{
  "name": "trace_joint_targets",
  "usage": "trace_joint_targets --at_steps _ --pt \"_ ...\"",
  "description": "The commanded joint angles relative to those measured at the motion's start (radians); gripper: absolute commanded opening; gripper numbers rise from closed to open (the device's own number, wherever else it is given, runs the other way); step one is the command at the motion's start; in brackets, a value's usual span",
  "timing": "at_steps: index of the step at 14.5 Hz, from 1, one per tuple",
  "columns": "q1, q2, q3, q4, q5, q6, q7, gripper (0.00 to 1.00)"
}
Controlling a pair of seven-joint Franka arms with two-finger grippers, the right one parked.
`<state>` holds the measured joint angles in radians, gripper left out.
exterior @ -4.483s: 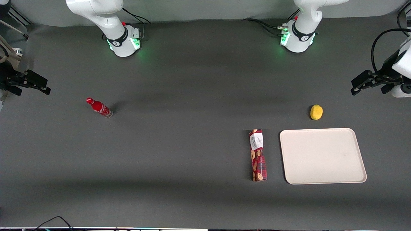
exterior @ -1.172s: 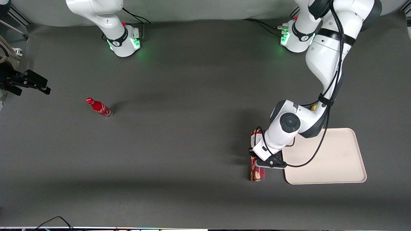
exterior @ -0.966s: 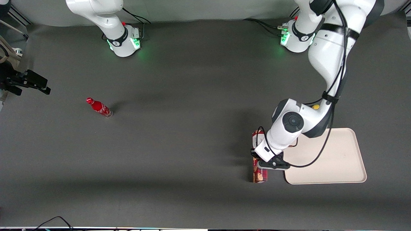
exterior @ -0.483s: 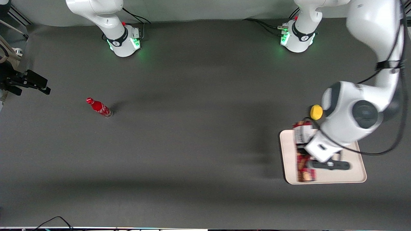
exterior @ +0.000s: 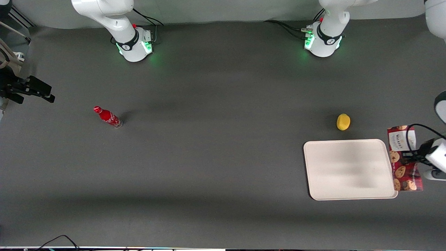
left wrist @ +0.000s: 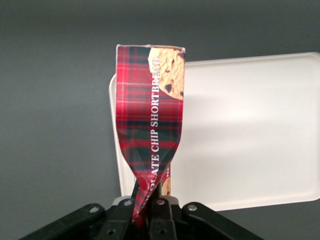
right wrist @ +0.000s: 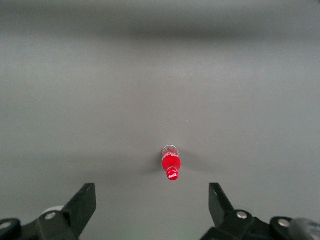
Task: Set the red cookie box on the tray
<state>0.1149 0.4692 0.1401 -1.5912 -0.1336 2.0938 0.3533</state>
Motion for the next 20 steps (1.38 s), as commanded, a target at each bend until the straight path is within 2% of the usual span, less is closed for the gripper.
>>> trace_joint_targets --at_steps 1,4,8,13,14,16,20 --pt "-0.011 0.093 0.038 -0.006 -0.09 0.087 0.05 0.0" --pt "-0.011 0.135 0.038 -0.009 -0.104 0.126 -0.026 0.0" --pt "-0.011 0.178 0.039 -0.019 -0.104 0.241 -0.017 0.0" --pt "-0.012 0.196 0.038 -0.026 -0.112 0.284 -0.02 0.0" --pt "-0.012 0.2 0.038 -0.026 -0.112 0.288 -0.017 0.08" --pt "-0.012 0.198 0.038 -0.026 -0.112 0.293 -0.014 1.0" --pt "-0.012 0.146 0.038 -0.039 -0.11 0.266 -0.025 1.0"
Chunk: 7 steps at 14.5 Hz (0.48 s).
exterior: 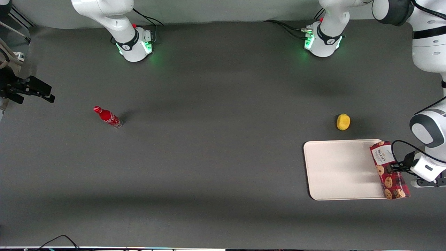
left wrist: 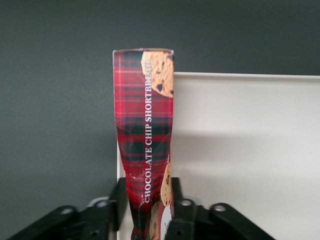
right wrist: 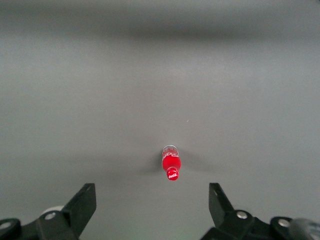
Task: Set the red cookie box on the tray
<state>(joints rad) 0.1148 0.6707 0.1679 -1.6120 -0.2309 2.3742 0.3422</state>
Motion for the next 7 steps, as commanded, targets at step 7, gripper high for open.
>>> trace_joint_targets --at_steps 7 --pt "-0.04 -0.334 -0.022 -0.023 0.022 -0.35 -0.173 1.0"
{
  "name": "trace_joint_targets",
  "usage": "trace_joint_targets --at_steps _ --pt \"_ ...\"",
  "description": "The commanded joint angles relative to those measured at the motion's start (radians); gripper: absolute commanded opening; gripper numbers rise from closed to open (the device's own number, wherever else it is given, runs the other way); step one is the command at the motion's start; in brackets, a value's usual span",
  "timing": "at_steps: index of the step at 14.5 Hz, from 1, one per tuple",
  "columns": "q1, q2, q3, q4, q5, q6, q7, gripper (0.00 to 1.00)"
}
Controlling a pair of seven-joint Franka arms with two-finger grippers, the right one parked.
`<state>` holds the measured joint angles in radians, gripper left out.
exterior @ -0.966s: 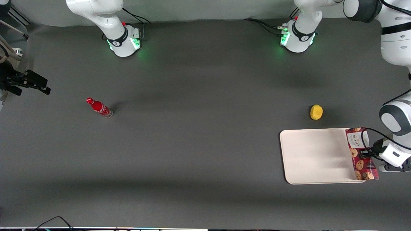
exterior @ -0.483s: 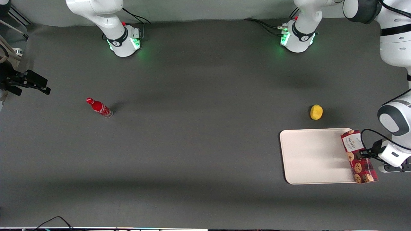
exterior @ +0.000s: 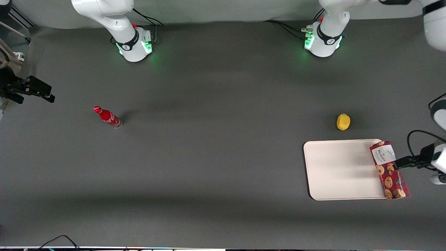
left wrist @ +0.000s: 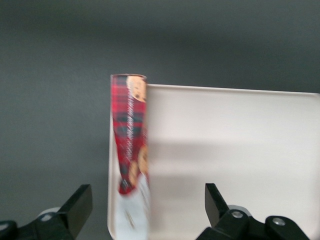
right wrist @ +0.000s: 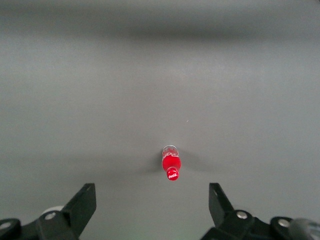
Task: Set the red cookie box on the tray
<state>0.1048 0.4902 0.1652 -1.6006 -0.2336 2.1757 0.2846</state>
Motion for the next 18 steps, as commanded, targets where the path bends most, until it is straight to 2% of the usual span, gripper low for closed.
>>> trace_joint_targets --at_steps 1,4,9,11,12,18 --pt "-0.033 -0.197 -0.053 -0.035 0.061 -0.201 -0.164 1.0" --pt "-0.047 -0.333 -0.134 -0.036 0.149 -0.336 -0.324 1.0" --pt "-0.051 -0.528 -0.197 -0.073 0.183 -0.499 -0.36 1.0" --pt "-0.053 -0.59 -0.207 -0.12 0.232 -0.501 -0.354 1.0" --pt "-0.053 -0.604 -0.216 -0.125 0.255 -0.51 -0.351 1.0" --pt "-0.051 -0.639 -0.216 -0.127 0.266 -0.521 -0.308 1.0"
